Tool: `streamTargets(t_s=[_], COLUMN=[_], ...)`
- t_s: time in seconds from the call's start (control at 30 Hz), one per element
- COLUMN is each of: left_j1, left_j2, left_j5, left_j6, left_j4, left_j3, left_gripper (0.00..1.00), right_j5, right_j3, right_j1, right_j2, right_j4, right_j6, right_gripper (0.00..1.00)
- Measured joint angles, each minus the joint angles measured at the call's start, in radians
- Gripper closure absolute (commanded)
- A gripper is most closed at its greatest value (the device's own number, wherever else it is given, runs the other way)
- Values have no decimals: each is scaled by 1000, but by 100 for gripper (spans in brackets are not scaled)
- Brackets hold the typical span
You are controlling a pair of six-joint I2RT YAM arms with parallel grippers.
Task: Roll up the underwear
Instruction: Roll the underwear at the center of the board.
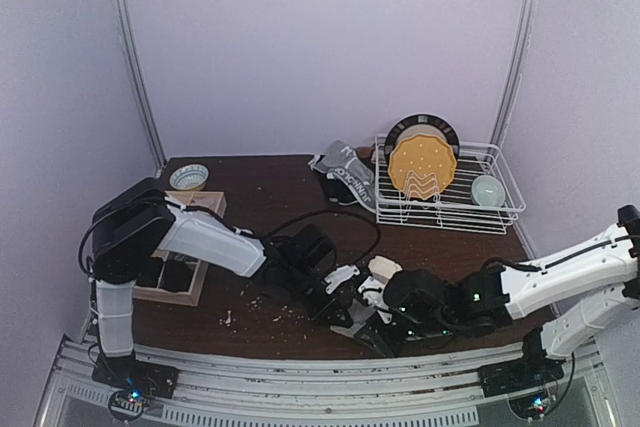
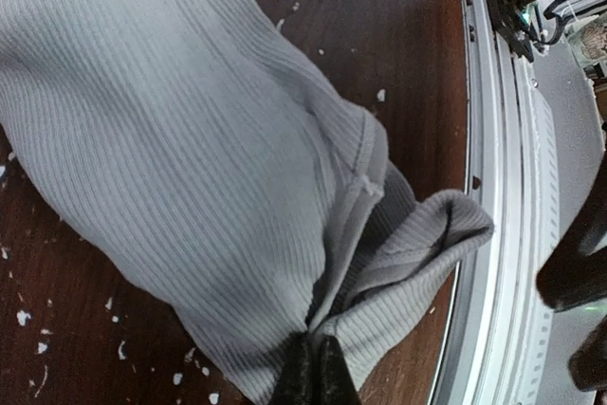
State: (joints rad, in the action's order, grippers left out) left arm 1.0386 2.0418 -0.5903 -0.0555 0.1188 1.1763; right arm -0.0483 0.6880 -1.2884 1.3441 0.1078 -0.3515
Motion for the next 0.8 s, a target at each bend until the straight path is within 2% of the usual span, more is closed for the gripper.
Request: streamTargets(t_s=[0.2, 0.5, 0.67, 0.8], left_j1=[-19, -30, -32, -34], left_j2=[8, 21, 28, 29], left_j5=[-36, -76, -92, -102], left_j6=[-18, -24, -24, -24], left_j4=[26, 37, 45, 48], left_j3=[8, 16, 24, 25], left_gripper=[100, 100, 100, 100], right_j5=[-50, -92, -124, -141], right_j3=[13, 64, 80, 84], right_j1=[-21, -21, -21, -23], right_j2=[94, 206, 259, 283], right_j4=[-6, -4, 9, 26], right_j6=[107, 183, 187, 175], right_gripper=[55, 55, 61, 74])
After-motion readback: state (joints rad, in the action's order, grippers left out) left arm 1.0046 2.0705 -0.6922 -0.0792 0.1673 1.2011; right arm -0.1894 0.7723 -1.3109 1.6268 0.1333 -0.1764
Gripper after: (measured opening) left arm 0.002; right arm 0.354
